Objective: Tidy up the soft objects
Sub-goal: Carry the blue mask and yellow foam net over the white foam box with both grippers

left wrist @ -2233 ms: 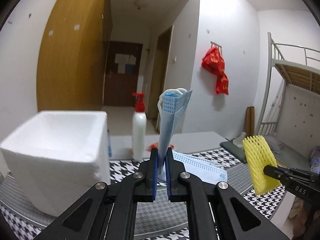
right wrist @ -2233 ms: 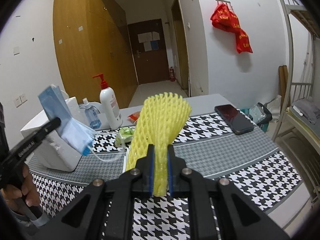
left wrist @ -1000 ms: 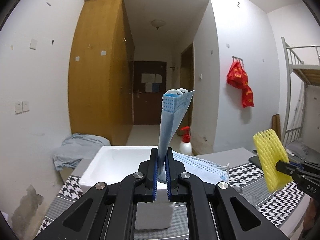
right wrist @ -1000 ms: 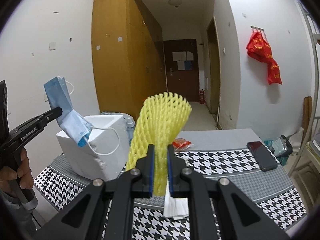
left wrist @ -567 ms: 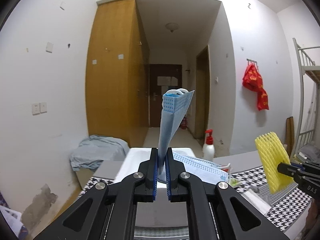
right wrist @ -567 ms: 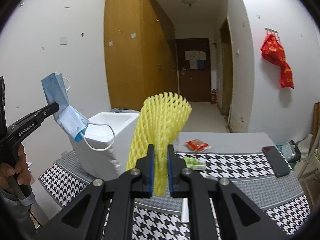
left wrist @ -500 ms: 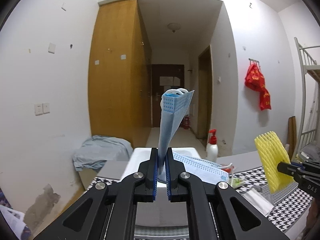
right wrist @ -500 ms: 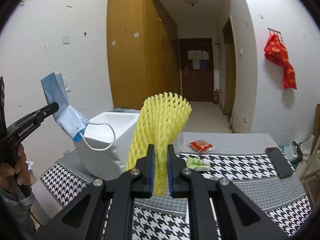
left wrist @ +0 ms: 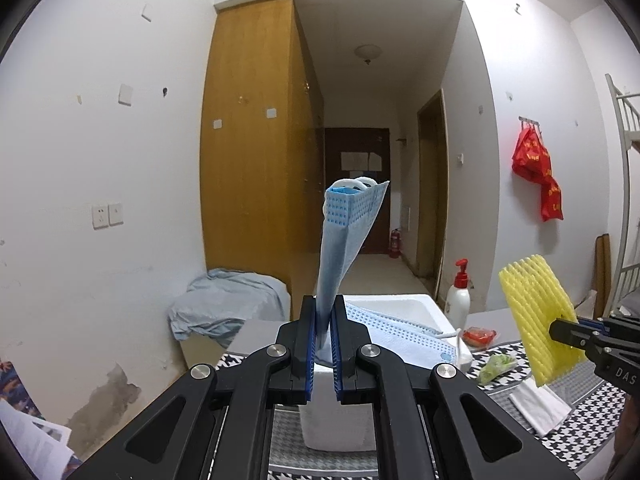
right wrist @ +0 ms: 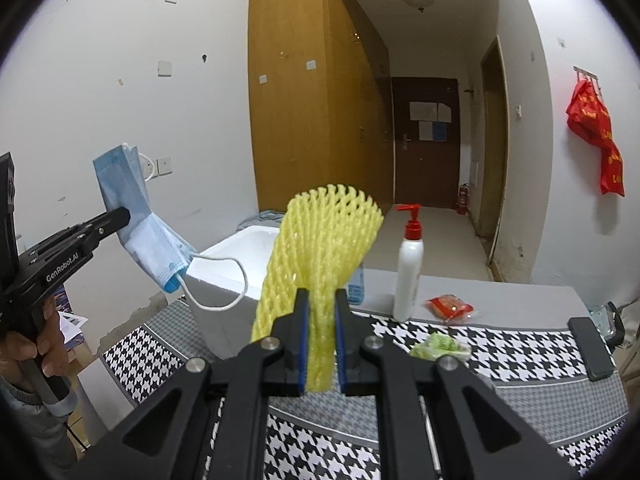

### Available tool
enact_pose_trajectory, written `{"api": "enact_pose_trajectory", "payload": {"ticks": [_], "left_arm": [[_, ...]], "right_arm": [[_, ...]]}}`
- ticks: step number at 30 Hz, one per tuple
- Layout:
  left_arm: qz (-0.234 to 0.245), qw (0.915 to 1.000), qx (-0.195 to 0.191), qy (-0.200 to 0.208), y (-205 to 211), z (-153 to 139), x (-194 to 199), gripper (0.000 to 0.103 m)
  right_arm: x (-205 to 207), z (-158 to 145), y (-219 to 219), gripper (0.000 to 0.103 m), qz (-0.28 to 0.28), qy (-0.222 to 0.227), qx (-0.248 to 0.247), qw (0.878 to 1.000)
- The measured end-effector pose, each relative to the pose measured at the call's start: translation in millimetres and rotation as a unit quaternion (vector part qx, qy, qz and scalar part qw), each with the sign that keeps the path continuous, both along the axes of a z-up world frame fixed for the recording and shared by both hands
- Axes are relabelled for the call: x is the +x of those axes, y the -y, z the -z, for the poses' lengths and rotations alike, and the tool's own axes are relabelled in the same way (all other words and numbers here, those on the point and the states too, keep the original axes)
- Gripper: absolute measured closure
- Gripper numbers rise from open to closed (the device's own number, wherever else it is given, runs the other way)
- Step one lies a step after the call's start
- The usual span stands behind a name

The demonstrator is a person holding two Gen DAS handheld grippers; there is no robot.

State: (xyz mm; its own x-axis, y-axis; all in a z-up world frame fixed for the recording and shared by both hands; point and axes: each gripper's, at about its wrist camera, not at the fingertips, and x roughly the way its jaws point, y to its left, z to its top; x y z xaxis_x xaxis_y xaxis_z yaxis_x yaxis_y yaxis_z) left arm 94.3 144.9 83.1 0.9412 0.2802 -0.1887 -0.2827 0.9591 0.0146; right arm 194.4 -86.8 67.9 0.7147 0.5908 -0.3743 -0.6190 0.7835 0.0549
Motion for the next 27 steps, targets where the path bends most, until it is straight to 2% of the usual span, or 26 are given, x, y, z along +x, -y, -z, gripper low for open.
{"api": "enact_pose_trajectory", "payload": {"ticks": [9,18,27], "left_arm": [[-0.023,0.9997,-0.004,0.005,-19.8,2.1,1.3,0.096],[-0.057,0.9984,-0.005,-0.002,-37.6,8.0,0.4,0.096],[-0.081,0.9966,-0.004,0.013,-60.9,1.0,-8.8,0.096]], "right_arm": [[14.8,-1.6,-17.0,0.089,-0.006,-0.013,-0.008,1.0],[20.3,-5.2,-50.5,0.089,-0.036,-0.005,-0.033,0.999],[37.0,-12.1,-78.2,0.089,-0.048,-0.003,-0.05,0.998]]}}
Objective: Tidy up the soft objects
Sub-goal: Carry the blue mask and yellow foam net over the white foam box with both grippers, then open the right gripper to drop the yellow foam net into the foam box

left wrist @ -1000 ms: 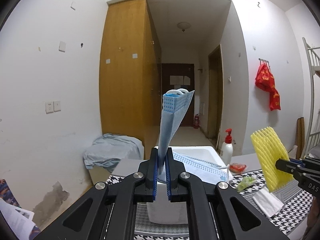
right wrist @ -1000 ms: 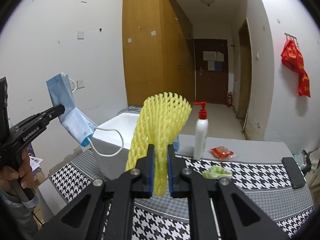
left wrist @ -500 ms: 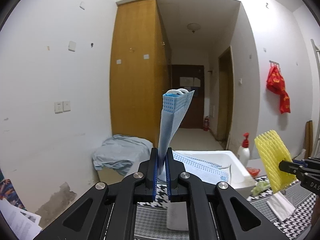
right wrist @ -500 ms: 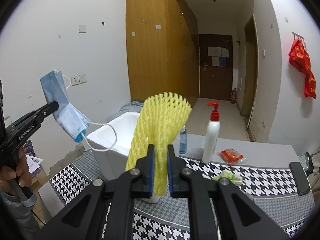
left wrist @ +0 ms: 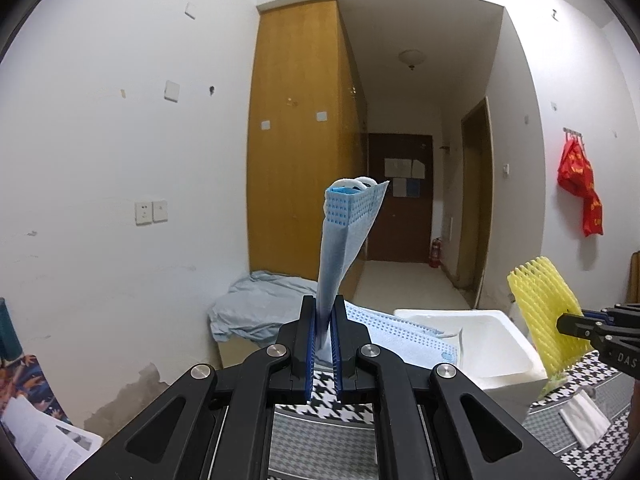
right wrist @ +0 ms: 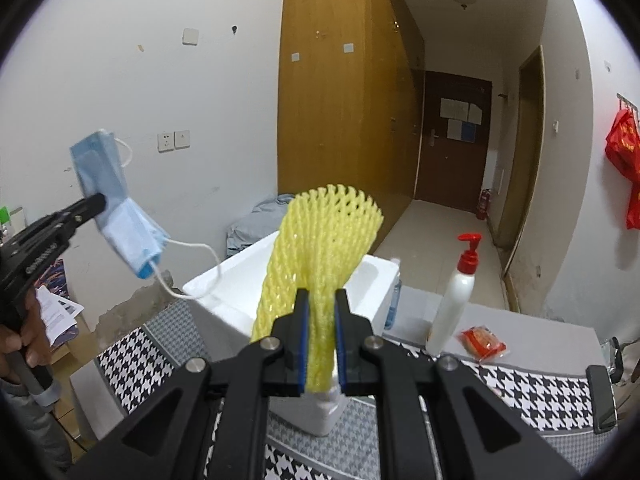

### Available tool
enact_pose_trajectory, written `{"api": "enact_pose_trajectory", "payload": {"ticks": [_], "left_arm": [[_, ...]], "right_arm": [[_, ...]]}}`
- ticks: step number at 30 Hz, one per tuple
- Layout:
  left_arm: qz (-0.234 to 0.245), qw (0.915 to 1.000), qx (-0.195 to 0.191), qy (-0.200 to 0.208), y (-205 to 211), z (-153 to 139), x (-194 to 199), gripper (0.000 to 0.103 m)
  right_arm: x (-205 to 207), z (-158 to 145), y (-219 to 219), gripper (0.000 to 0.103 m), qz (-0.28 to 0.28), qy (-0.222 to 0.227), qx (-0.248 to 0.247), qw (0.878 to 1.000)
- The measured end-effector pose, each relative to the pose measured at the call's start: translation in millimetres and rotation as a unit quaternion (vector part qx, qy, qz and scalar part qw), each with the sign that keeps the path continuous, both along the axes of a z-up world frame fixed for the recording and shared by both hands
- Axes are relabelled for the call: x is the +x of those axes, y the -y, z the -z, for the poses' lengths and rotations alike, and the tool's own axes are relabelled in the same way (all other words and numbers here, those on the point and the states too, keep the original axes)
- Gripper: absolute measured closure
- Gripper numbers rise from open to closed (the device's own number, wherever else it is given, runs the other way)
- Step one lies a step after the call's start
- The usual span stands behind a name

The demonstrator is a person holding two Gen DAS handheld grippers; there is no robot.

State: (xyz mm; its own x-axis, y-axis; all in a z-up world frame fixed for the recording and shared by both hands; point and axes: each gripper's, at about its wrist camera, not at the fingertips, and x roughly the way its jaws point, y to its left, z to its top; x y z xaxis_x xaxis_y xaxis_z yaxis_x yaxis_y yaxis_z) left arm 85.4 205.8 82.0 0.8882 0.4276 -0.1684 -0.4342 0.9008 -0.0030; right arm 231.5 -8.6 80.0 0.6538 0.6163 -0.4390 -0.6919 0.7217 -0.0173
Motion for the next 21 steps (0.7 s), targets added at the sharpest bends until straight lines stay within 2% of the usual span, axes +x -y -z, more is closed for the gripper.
{"api": "enact_pose_trajectory", "payload": {"ticks": [7,21], "left_arm": [[-0.024,0.9997,-0.003,-0.005,-13.1,2.9,-2.3,0.096],[-0.041,0.999,-0.014,-0.009,-30.9,8.7,-1.2,0.096]], "right_arm": [[10.2,4.0,-19.9,0.089,-0.013,-0.005,-0.006,1.0],[36.5,14.7,-52.9,0.089,-0.022,-0.012,-0.025,0.999]]}}
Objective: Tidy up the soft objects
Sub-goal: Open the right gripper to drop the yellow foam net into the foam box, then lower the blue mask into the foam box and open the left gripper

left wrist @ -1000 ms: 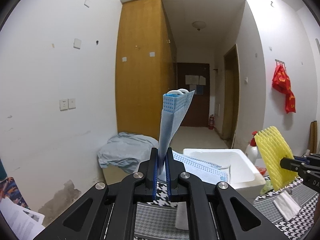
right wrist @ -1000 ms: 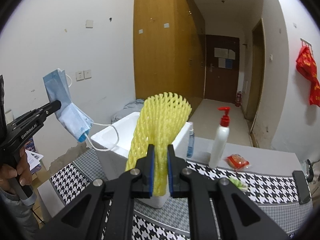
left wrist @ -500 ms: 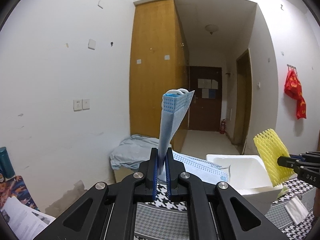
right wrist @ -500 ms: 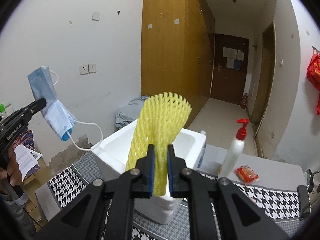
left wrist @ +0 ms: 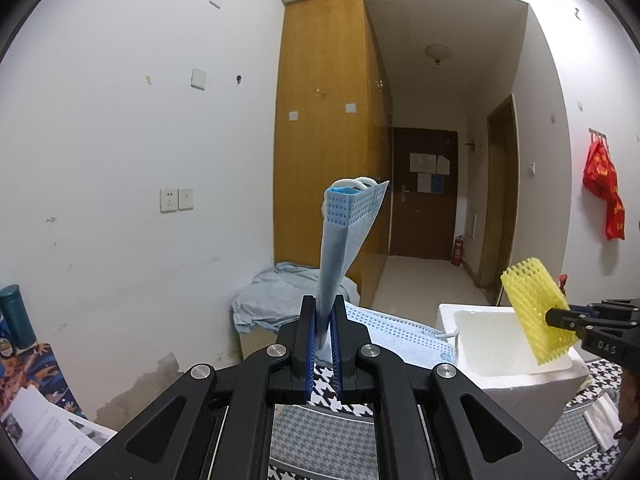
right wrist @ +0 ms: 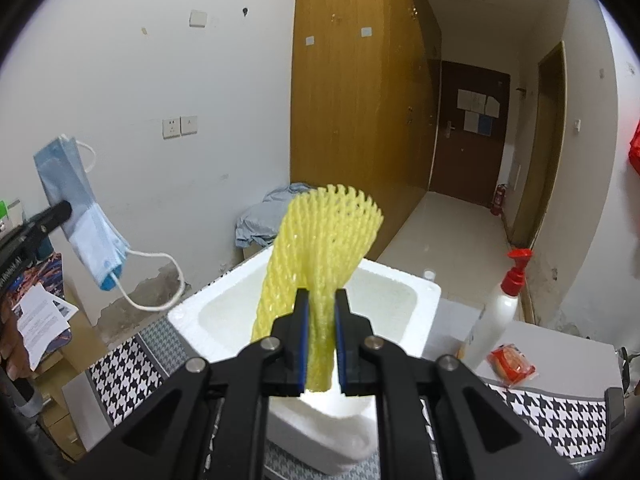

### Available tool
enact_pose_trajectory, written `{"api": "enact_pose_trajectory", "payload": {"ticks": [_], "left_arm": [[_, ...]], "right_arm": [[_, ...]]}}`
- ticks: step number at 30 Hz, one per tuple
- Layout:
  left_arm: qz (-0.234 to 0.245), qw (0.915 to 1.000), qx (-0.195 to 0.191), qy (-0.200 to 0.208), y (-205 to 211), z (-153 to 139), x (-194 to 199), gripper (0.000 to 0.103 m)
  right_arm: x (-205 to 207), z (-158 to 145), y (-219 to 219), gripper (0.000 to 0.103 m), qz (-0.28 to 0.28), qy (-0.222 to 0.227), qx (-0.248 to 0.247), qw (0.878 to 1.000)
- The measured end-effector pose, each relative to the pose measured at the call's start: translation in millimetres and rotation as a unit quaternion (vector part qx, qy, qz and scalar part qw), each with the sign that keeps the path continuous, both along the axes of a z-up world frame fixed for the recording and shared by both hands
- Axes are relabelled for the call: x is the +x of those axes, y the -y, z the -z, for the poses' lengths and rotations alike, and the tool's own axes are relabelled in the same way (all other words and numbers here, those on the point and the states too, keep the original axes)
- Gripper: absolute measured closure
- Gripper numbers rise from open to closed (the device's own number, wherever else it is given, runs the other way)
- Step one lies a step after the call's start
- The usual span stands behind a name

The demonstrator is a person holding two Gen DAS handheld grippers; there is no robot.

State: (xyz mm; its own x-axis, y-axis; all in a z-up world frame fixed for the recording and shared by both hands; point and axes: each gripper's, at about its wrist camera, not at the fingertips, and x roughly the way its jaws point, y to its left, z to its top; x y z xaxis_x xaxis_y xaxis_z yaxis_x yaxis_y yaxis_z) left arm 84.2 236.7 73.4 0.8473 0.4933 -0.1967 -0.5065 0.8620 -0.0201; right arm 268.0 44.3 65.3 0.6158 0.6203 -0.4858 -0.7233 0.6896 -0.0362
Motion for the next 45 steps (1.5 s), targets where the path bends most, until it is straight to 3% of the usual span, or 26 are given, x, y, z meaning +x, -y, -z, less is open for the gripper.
{"api": "enact_pose_trajectory", "payload": {"ticks": [4,6,13,18,27,29,45], "left_arm": [[0.001,1.0,-0.001,0.0,-0.7,0.0,-0.2,0.096],[0.002,1.0,-0.002,0.001,-1.5,-0.4,-1.2,0.096],[0.007,0.9999,-0.008,0.008,-4.1,-4.5,-2.1,0.096],[0.019,0.9996,-0.015,0.012,-1.8,-7.8,0.2,0.096],[0.059,0.9981,-0.018,0.008,14.0,-13.7,24.0,0.096],[0.07,0.9973,-0.021,0.005,18.5,-12.3,31.2,0.096],[0.133,0.9899,-0.031,-0.038,49.1,-9.1,87.3,0.096]], "right_arm": [[8.0,2.8,-1.6,0.088,0.005,-0.006,0.0,1.0],[12.0,5.2,-1.4,0.081,0.007,-0.013,0.0,1.0],[13.6,8.0,0.0,0.036,0.01,-0.015,0.0,1.0],[9.4,1.5,10.4,0.033,0.008,-0.016,0.012,1.0],[0.2,-2.9,38.3,0.012,0.041,0.0,0.02,0.999],[-2.1,-3.3,44.8,0.001,0.051,0.013,0.018,0.998],[-4.7,1.7,90.7,0.0,0.076,0.018,0.025,0.997]]}}
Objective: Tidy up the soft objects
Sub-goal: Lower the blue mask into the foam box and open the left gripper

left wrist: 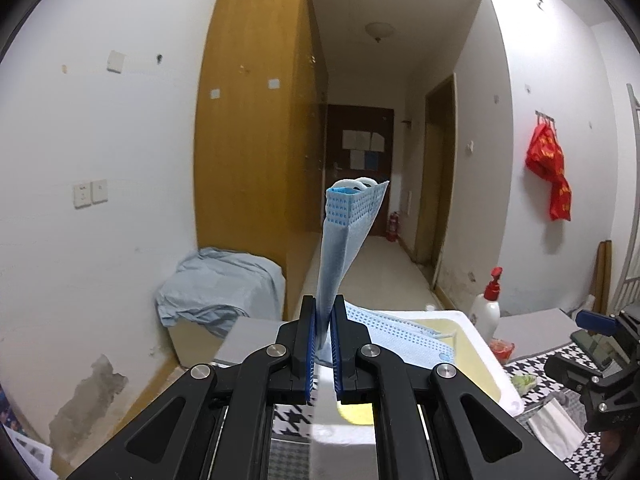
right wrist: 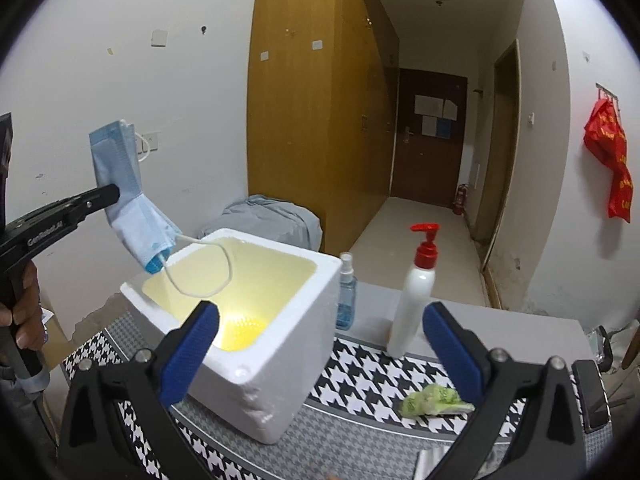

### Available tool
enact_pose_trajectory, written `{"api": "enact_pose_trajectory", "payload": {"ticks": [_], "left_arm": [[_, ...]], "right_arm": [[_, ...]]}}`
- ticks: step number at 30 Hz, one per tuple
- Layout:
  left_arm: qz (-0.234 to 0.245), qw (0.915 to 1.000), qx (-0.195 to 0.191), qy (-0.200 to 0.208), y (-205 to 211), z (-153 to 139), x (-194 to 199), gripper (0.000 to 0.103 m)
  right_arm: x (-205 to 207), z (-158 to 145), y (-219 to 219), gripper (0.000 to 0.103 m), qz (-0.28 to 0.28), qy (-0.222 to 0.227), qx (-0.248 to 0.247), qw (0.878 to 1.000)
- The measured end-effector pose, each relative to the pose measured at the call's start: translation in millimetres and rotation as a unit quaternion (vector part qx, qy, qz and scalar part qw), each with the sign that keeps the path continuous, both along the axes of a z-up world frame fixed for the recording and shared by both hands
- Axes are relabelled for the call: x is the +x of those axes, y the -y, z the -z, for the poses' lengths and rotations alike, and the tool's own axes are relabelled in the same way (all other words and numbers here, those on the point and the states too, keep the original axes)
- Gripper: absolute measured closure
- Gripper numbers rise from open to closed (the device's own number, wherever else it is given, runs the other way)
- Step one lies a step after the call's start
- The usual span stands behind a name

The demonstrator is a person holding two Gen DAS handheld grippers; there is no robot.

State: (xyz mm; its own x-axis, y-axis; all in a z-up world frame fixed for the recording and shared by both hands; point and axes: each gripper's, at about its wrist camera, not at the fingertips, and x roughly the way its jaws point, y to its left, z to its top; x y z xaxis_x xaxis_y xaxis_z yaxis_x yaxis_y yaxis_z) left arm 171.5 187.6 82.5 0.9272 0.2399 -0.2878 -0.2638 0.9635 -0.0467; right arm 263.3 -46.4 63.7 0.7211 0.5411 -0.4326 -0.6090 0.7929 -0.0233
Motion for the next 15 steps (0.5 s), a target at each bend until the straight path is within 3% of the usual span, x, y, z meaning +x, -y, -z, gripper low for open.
{"api": "enact_pose_trajectory", "payload": {"ticks": [15], "left_arm": [[0.039,0.9987,0.003,-0.032,23.5,9.3,35.6,0.096]], "right_arm": [[-1.0,9.4,36.6,0.0,0.027,-0.015,0.009,0.999]]}}
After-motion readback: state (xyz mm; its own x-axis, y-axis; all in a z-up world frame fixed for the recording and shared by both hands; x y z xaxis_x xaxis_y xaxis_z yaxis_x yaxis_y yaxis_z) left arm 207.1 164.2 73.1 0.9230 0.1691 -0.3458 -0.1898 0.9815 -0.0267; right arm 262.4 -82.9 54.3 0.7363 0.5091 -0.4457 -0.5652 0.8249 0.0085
